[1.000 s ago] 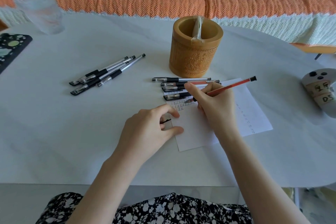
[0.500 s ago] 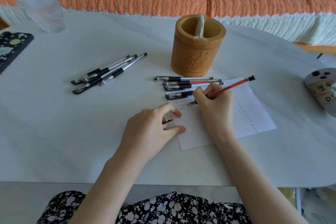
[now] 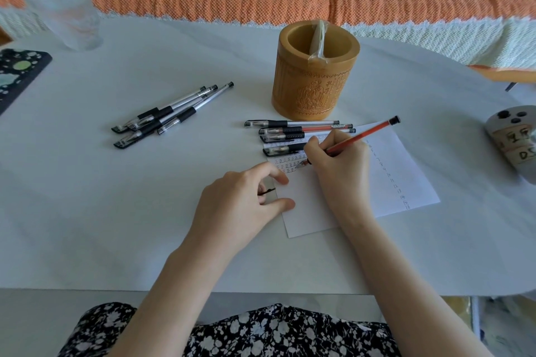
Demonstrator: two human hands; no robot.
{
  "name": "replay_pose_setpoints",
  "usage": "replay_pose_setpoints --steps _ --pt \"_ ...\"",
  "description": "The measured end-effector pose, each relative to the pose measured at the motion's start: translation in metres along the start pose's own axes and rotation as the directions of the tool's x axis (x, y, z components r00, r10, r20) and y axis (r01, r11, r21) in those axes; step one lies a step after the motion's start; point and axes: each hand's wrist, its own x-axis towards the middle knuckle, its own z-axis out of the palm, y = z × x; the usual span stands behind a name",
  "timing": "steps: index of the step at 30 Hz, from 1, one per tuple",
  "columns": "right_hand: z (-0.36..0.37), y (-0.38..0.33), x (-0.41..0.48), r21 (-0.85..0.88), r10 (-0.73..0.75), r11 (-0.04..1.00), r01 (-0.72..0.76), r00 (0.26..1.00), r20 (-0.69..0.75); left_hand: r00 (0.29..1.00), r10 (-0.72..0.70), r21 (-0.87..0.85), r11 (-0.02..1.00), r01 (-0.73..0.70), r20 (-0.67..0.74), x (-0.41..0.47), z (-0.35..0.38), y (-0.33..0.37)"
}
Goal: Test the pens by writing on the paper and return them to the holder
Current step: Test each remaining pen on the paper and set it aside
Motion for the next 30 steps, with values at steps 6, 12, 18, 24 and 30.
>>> replay_pose_setpoints --steps 6,12,18,24,30 --pt "-0.0006 -0.0006 -0.0006 -0.016 -0.018 1.0 0.017 1.0 -0.025 1.0 -0.002 0.01 1.0 0.002 0.002 0.0004 0.0004 -0.0003" --pt "-0.0023 -0.0008 -0.0006 -0.001 -0.008 1.0 0.008 1.0 -0.006 1.0 -0.006 -0.004 1.0 0.006 0.0 0.0004 0.0004 -0.0001" --pt "-0.0013 -0.002 -0.0018 0.005 -0.014 1.0 0.014 1.0 0.004 1.0 -0.01 0.003 1.0 0.01 0.004 0.0001 0.0004 -0.0002" --pt "-0.0019 -0.0025 -0.0015 0.011 -0.001 1.0 0.001 1.0 0.008 1.0 -0.013 0.0 1.0 0.013 -0.005 0.0002 0.0003 0.0005" --pt "-0.0027 -0.0026 -0.0017 0.024 0.002 1.0 -0.002 1.0 0.022 1.0 -0.015 0.001 1.0 0.015 -0.004 -0.0001 0.0001 0.0007"
